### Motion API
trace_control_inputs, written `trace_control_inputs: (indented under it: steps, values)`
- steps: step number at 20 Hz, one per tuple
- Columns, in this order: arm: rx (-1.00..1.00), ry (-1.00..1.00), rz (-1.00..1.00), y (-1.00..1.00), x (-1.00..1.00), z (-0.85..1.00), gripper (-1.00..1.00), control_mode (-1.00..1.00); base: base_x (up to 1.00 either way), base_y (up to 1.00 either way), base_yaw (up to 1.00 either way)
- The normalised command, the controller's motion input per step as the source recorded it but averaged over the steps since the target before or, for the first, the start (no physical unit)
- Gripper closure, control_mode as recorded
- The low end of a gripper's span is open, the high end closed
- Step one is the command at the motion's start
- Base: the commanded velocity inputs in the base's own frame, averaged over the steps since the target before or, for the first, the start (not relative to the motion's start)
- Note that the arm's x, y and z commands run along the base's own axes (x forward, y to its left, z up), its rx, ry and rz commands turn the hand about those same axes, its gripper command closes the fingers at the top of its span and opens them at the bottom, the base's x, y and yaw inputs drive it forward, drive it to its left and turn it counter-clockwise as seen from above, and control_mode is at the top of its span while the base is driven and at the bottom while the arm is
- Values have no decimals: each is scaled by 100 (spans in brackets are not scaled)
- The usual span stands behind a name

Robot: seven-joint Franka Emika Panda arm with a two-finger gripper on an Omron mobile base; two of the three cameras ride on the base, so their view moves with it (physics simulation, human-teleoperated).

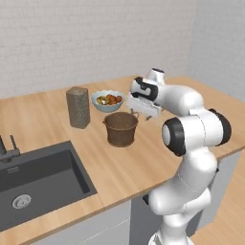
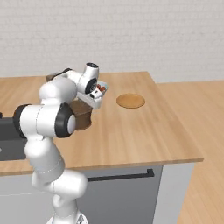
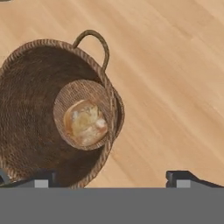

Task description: Open the cabinet, pick up the bread from the cabinet and place it in the basket. Then move the basket to the dining counter.

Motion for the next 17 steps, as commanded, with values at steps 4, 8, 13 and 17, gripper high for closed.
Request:
trace_control_inputs:
  steps: [4, 8, 13, 17]
  values:
    - [-5, 8, 15, 6, -100, 48, -100, -100, 0, 0, 0]
    - [-5, -1, 22, 0, -100, 11, -100, -100, 0, 0, 0]
    - [-9, -16, 27, 0, -100, 0, -100, -100, 0, 0, 0]
    - [-1, -31, 23, 0, -100, 0, -100, -100, 0, 0, 0]
